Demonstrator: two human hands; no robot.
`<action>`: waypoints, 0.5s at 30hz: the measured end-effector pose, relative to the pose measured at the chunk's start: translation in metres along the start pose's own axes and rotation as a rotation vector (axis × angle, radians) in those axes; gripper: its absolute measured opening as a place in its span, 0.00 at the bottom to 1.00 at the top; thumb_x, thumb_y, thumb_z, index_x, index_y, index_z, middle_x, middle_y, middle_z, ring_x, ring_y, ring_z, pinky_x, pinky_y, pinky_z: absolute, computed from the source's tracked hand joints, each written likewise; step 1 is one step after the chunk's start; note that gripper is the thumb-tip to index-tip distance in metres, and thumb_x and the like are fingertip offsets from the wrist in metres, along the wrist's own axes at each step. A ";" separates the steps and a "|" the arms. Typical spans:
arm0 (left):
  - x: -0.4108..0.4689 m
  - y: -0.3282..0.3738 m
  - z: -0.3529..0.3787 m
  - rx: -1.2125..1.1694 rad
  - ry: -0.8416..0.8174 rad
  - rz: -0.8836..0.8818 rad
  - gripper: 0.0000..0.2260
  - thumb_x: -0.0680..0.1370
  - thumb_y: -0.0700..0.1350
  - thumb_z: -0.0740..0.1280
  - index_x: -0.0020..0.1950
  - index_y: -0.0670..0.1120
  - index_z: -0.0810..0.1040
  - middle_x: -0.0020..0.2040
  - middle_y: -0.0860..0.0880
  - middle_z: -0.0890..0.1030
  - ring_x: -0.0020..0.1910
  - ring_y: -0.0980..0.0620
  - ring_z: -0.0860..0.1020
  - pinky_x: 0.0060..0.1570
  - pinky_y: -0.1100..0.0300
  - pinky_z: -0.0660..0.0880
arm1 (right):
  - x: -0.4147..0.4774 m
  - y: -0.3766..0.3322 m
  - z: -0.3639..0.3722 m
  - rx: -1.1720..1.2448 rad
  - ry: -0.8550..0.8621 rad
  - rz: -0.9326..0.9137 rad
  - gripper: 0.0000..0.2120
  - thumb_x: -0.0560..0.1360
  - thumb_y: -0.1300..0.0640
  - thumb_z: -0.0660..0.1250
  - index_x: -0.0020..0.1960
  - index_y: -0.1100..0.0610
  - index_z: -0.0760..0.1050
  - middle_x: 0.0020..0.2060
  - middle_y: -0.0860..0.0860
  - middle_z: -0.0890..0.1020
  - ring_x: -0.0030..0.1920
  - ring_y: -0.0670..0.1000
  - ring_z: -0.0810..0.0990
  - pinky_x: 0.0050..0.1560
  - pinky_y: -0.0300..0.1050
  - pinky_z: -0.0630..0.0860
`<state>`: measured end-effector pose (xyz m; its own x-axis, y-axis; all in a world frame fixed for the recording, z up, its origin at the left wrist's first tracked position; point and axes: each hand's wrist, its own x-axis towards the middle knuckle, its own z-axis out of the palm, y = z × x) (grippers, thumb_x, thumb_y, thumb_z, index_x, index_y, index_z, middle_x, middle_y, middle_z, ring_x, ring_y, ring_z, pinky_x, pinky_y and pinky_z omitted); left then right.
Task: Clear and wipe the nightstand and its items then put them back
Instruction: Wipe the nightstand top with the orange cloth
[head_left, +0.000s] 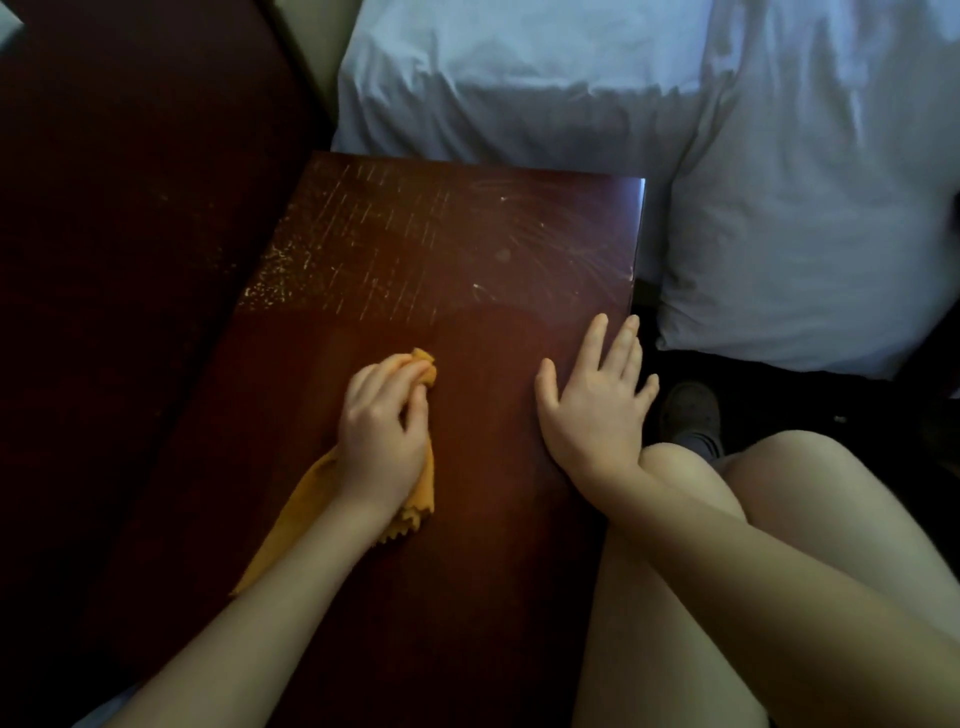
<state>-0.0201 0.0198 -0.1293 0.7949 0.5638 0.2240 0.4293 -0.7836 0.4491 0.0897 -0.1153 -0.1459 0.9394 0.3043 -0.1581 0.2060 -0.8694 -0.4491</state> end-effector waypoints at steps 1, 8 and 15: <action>0.006 0.001 0.002 0.000 0.024 -0.053 0.11 0.77 0.37 0.63 0.58 0.42 0.79 0.57 0.47 0.79 0.60 0.49 0.73 0.59 0.64 0.64 | 0.000 0.000 0.000 0.001 -0.004 0.002 0.35 0.77 0.44 0.53 0.76 0.58 0.44 0.75 0.61 0.44 0.74 0.59 0.47 0.69 0.64 0.48; 0.046 0.023 0.028 -0.024 0.095 -0.104 0.11 0.78 0.38 0.62 0.58 0.42 0.78 0.58 0.47 0.79 0.60 0.48 0.73 0.59 0.65 0.64 | 0.001 0.001 0.002 0.033 0.000 0.007 0.36 0.76 0.42 0.53 0.76 0.57 0.44 0.75 0.60 0.43 0.74 0.59 0.48 0.69 0.63 0.51; 0.024 0.018 0.019 -0.044 -0.023 0.120 0.11 0.75 0.35 0.65 0.56 0.42 0.80 0.55 0.46 0.80 0.57 0.49 0.74 0.59 0.71 0.60 | 0.002 0.002 0.003 0.028 0.012 0.004 0.37 0.76 0.41 0.54 0.76 0.57 0.44 0.75 0.60 0.45 0.74 0.59 0.50 0.68 0.63 0.55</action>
<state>0.0151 0.0144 -0.1326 0.8491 0.4606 0.2587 0.3121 -0.8325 0.4577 0.0915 -0.1153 -0.1495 0.9436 0.2955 -0.1493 0.1943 -0.8594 -0.4730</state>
